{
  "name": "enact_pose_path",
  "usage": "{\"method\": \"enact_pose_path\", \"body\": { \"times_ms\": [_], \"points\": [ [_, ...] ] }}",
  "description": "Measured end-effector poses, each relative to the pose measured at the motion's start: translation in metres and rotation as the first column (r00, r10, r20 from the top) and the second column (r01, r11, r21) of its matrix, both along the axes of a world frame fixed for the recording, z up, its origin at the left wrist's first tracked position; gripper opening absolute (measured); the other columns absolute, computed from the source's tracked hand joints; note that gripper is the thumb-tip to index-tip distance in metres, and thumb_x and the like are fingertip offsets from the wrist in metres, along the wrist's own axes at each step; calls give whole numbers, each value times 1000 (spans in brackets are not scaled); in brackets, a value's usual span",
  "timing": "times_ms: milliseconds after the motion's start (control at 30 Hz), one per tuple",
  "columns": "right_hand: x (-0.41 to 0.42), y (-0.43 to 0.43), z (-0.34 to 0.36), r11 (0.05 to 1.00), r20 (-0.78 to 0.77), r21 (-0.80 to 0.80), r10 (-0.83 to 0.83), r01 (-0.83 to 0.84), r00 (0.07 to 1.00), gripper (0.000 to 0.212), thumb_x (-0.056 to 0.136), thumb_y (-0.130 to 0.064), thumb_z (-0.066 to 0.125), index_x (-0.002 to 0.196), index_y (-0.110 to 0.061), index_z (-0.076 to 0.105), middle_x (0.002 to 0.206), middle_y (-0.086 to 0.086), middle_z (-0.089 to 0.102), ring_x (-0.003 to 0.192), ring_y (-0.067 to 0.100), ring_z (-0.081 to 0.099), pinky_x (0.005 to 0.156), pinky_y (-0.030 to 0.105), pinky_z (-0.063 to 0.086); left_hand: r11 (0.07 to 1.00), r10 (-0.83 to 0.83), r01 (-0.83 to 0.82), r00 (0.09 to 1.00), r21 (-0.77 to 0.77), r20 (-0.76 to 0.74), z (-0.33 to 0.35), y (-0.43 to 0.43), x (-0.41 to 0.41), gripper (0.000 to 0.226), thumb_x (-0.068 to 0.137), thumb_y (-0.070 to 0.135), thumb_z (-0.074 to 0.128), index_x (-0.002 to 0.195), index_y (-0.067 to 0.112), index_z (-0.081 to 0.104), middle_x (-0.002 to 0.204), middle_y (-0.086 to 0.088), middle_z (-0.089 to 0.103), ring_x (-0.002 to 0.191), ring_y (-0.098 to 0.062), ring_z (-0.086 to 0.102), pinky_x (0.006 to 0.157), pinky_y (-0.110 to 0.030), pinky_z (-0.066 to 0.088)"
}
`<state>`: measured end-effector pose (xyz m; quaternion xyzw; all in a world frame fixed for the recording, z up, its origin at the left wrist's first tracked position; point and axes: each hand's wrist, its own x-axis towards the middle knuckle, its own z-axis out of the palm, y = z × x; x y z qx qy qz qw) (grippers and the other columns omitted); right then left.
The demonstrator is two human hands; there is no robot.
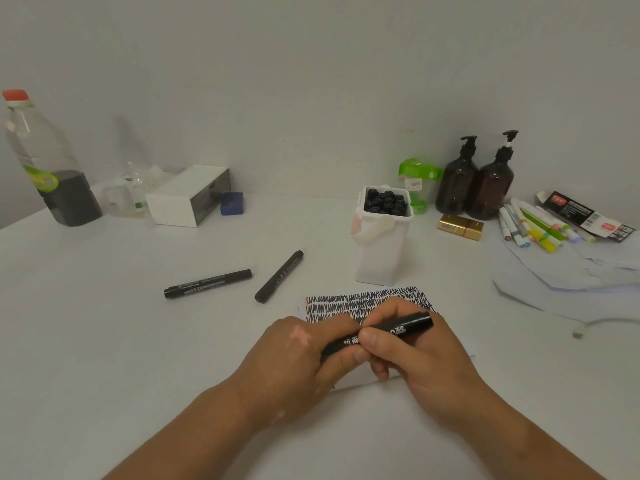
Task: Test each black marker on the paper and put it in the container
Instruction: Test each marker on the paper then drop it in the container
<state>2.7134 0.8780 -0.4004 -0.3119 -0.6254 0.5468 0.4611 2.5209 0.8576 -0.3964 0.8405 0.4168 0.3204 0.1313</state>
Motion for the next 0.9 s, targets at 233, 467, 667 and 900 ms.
{"method": "enact_pose_path", "body": {
  "times_ms": [233,467,667,900],
  "points": [
    [13,10,-1,966,-117,-200,-189,163,975,26,57,-31,74,75,-12,73,49,6,48,43,16,41,41,25,34,969,247,-246,967,-18,67,-12,15,-33,8,92,32,65,97,32,72,64,17,47,63,-2,48,63,-9,32],
    [0,0,-8,983,279,-155,-55,102,959,25,63,-35,74,81,-18,75,59,6,66,49,20,58,49,29,46,943,264,-284,956,-174,-131,-23,18,-30,21,84,49,69,104,42,70,90,15,51,84,1,50,79,-19,40],
    [-3,-3,-11,984,498,54,-174,170,850,14,66,-39,74,77,-30,73,58,-15,64,52,0,52,51,11,37,937,261,-296,946,-187,-191,-20,16,-27,24,85,49,68,107,41,70,96,10,53,94,-7,52,88,-27,44],
    [-1,-2,-11,990,539,81,-139,113,831,6,74,-30,79,76,-31,74,63,-17,65,57,-4,53,55,9,40,933,264,-305,941,-193,-210,-19,16,-27,25,86,51,67,110,41,69,97,10,52,97,-8,51,90,-28,44]
  ]
}}
